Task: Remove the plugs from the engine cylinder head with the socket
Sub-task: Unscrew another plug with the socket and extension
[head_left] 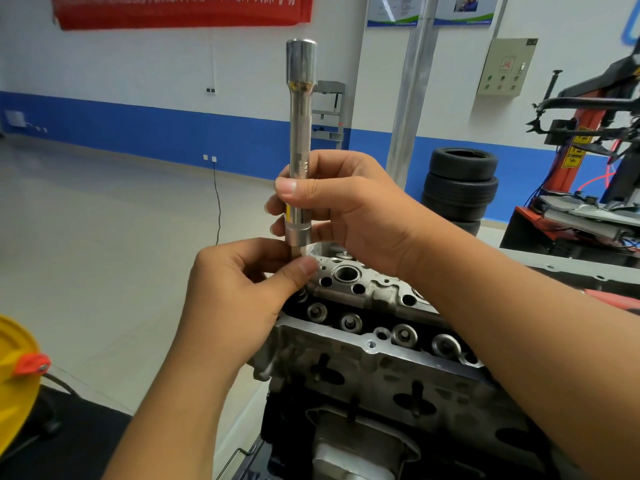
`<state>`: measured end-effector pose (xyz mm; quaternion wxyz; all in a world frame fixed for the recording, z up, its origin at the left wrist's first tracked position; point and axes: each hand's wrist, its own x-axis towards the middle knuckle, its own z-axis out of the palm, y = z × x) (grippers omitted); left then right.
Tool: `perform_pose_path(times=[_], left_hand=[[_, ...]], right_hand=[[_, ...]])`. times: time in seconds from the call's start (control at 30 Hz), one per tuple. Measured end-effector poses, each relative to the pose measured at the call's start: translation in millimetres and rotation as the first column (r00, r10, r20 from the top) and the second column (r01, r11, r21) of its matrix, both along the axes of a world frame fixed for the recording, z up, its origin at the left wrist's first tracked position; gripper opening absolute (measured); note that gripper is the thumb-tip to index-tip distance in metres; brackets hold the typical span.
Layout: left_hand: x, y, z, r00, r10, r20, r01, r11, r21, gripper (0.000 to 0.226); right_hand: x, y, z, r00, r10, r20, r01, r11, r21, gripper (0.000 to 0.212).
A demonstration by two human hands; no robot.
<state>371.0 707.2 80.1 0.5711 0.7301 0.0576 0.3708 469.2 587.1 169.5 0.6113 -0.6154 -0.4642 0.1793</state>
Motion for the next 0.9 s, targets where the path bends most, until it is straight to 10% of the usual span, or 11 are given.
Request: perform_pose_path(times=[0.9], left_hand=[[4.7, -6.5, -10.3, 0.998, 0.053, 0.039, -0.05, 0.996, -0.079, 0.024]], right_hand=[[0.5, 1.7, -1.5, 0.999, 0.032, 0.021, -0.033, 0.998, 0.05, 0.015]])
